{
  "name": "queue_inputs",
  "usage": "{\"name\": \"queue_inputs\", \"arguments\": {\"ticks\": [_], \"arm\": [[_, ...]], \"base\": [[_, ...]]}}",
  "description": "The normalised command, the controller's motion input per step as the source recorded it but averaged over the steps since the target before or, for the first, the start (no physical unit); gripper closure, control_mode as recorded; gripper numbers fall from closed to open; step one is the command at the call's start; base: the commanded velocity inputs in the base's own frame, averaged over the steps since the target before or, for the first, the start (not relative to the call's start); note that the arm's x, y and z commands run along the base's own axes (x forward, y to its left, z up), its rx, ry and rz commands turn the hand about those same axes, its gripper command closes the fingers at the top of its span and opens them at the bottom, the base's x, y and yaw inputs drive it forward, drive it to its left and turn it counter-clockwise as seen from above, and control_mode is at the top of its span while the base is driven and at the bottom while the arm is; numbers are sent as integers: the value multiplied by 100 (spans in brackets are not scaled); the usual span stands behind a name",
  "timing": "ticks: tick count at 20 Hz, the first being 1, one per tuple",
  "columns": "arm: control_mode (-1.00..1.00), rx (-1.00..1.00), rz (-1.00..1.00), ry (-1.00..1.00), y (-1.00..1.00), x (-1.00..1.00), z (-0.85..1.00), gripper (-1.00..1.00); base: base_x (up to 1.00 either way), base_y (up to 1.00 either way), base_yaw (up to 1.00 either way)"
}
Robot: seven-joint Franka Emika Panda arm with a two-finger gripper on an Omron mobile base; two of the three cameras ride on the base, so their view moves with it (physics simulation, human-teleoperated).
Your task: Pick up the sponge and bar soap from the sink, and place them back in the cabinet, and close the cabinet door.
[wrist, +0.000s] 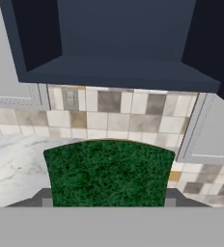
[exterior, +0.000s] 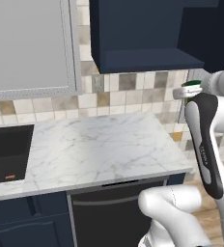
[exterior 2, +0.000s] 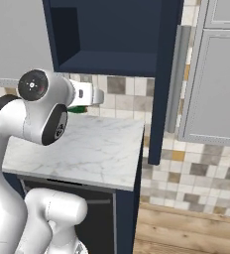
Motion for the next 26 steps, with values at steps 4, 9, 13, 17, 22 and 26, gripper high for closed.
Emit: {"name": "queue_inputs", "arguments": {"ticks": [4, 9, 13, 17, 22, 26], "arm": [[-100, 0, 0, 0, 0, 10, 16, 100], [-100, 0, 0, 0, -1, 10, 24, 100], [-100, 0, 0, 0, 0, 20, 20, 100], [-100, 0, 0, 0, 0, 18, 20, 100], [-100, 0, 0, 0, 0, 22, 18, 100], [-100, 0, 0, 0, 0, 21, 15, 100]], "base": [[0, 0, 0], [0, 0, 0], [0, 0, 0], [0, 0, 0], [0, 0, 0], [0, 0, 0]]}}
